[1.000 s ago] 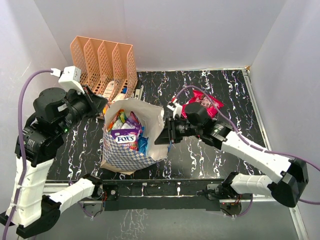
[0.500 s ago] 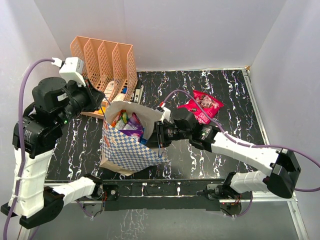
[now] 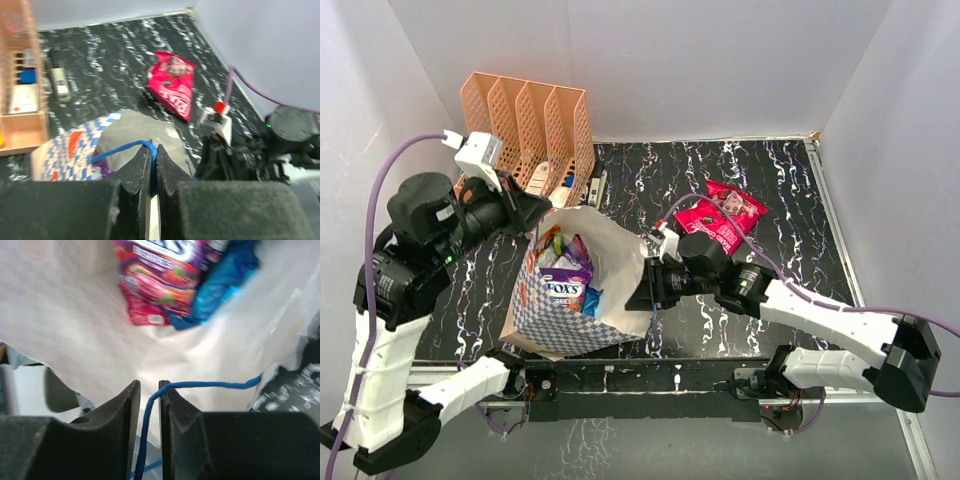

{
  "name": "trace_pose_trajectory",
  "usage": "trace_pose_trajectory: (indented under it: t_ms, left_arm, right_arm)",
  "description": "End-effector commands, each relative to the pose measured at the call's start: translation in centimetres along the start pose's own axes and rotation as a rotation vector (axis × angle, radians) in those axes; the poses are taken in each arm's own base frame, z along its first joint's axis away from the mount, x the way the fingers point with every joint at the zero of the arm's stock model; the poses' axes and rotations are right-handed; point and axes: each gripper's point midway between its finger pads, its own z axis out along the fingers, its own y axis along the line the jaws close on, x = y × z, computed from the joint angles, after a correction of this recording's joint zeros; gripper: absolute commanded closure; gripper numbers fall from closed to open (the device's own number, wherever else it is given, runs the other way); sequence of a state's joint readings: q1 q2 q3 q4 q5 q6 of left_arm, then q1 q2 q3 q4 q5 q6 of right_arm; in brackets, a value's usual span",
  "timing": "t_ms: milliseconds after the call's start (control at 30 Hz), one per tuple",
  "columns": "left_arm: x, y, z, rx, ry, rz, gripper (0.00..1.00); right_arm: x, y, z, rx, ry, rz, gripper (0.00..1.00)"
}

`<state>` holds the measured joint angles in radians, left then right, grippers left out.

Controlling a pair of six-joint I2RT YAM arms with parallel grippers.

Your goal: Take the snacks out of the paper bag

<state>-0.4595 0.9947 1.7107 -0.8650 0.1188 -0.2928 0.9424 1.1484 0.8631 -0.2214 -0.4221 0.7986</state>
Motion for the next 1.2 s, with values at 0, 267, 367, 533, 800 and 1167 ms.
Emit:
trace_pose_trajectory:
  t_ms: [0, 267, 367, 533, 800, 1167]
  left_arm:
    - [-3.1, -7.1, -2.6, 0.402, -0.197, 0.013, 1.0]
    - [0.1, -8.0, -3.4, 0.487, -0.123, -0.071, 1.0]
    - [0.5, -7.9, -3.7, 0.481, -0.102, -0.082, 1.0]
    - [0.7, -7.2, -3.0, 0.423, -0.071, -0.127, 1.0]
    - [1.8, -6.3, -1.0, 0.367, 0.015, -0.179, 1.0]
    - [1.0, -6.5, -1.2, 0.363, 0.003, -0.182, 1.0]
  right_arm:
    - [1.7, -4.8, -2.6, 0.221, -0.037, -0.028, 0.7]
    - [3.4, -7.8, -6.4, 0.397, -0.016, -0.09, 0.44]
    - [1.6, -6.7, -7.7, 0.41, -0.06, -0.161, 0.31]
    - [-4.3, -6.8, -11.2, 0.633, -0.236, -0.25, 0.11]
    - [-11.7, -2.2, -10.7, 0.597, -0.347, -0.561, 0.01]
    - [-16.1, 2.4, 0.3, 0.27, -0.302, -0.937, 0.0]
